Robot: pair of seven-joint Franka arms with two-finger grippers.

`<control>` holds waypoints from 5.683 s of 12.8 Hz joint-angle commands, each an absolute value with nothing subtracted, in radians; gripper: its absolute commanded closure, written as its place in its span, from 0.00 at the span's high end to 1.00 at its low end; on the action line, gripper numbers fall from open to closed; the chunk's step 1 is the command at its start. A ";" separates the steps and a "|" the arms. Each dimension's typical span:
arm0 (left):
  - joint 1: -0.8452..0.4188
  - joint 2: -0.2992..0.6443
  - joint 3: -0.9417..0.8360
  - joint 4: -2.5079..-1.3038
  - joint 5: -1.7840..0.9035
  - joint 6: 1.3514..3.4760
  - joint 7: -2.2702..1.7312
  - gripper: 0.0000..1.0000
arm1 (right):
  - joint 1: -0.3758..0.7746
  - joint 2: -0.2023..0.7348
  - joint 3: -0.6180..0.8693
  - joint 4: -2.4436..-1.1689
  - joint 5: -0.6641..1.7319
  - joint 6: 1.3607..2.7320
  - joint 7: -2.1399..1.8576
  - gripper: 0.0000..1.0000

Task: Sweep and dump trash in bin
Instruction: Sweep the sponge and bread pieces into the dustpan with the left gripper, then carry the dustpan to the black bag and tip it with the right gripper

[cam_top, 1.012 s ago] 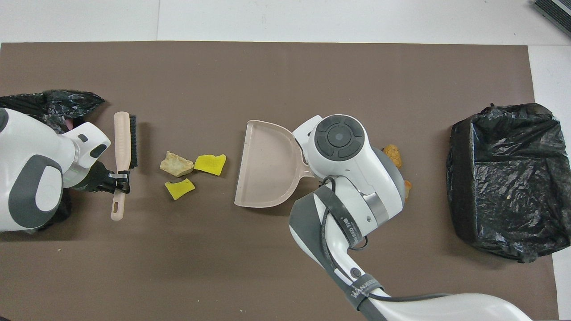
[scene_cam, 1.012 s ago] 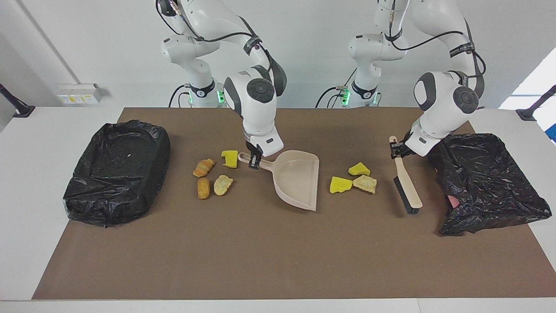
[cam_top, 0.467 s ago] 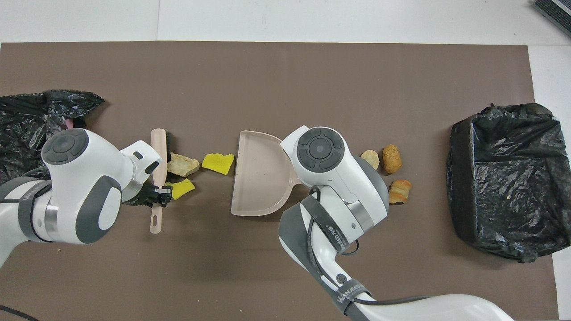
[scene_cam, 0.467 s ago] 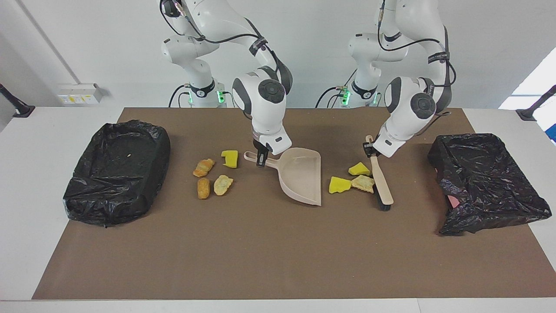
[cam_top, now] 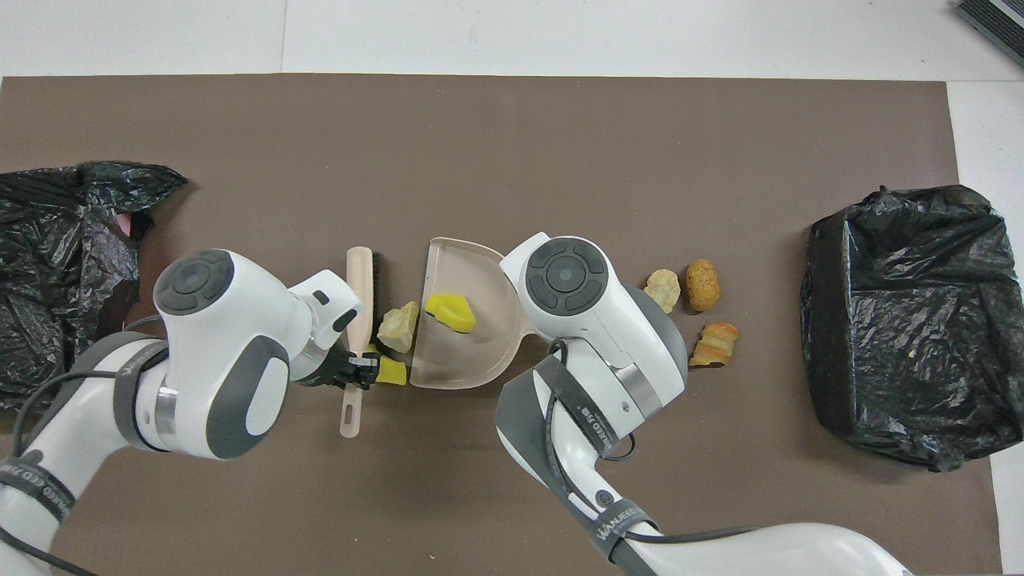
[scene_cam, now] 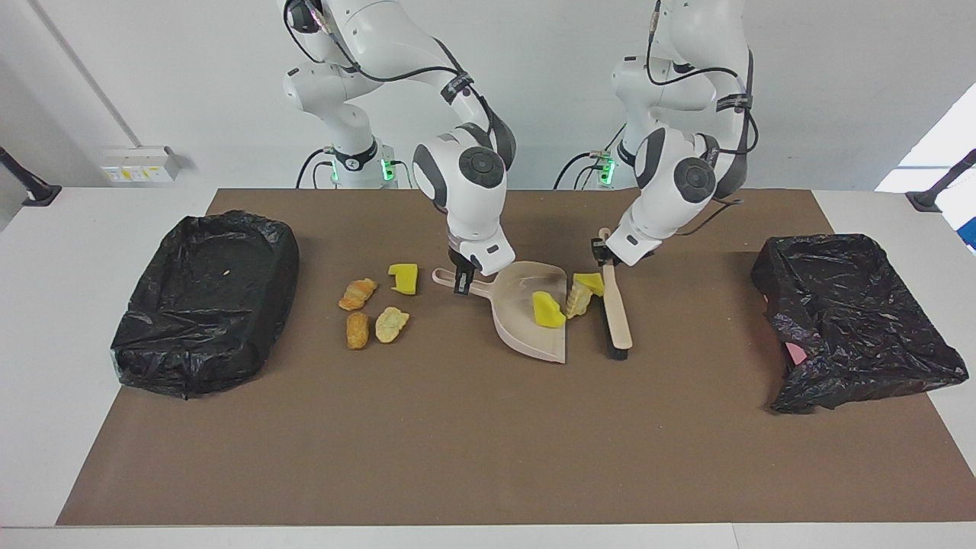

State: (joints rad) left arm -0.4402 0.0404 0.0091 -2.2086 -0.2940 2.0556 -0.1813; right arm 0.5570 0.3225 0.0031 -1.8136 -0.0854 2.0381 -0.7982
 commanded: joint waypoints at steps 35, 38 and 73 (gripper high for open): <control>-0.535 -0.003 0.009 -2.273 -0.419 2.149 -0.395 0.00 | 0.540 0.308 0.008 -1.870 -0.153 2.069 -0.851 0.00; -0.575 -0.005 -0.006 -2.270 -0.420 2.142 -0.211 0.00 | 0.540 0.308 0.008 -1.868 -0.153 2.065 -0.851 0.00; -0.728 -0.074 -0.002 -2.294 -0.250 2.140 -0.620 1.00 | -0.356 -0.097 -0.009 -1.920 -0.654 1.923 -1.704 0.00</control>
